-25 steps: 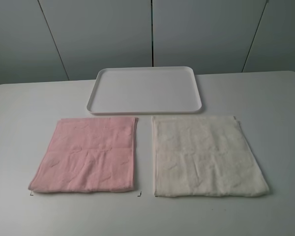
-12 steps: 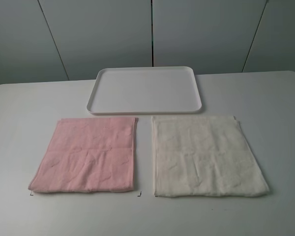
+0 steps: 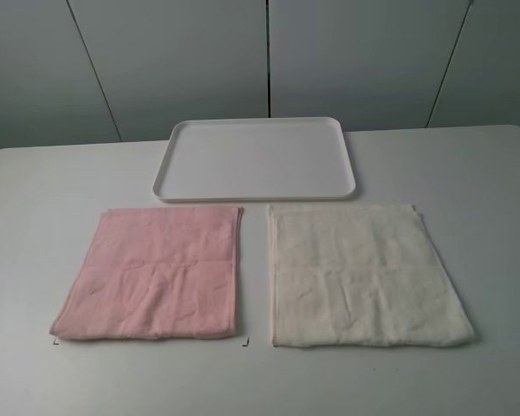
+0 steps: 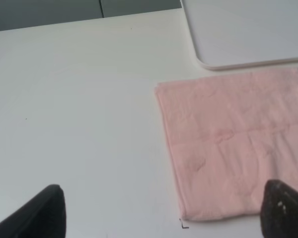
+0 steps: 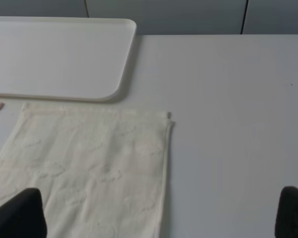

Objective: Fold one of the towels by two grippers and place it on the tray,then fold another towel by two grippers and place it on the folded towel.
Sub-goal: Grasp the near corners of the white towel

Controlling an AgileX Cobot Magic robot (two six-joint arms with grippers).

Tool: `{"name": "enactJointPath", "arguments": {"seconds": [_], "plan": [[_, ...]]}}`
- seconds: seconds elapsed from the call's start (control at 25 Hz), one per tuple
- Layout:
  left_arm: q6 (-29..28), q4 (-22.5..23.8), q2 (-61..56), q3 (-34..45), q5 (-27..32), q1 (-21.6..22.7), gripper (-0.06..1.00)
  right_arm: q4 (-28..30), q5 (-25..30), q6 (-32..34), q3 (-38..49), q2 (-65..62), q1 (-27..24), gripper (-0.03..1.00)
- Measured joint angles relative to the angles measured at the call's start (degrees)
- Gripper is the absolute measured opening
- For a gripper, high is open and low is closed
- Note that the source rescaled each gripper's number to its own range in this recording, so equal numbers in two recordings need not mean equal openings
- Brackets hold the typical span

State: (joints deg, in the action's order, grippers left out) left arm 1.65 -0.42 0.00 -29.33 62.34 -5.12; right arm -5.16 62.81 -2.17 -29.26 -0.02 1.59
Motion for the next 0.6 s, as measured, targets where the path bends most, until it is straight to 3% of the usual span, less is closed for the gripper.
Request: {"name": "enactJointPath", "arguments": {"seconds": [0.6], "plan": [[0.0,0.0,0.0,0.0,0.0,0.0,1.0,-0.2,0.0,0.1,0.0,0.0,0.0,1.0]]}}
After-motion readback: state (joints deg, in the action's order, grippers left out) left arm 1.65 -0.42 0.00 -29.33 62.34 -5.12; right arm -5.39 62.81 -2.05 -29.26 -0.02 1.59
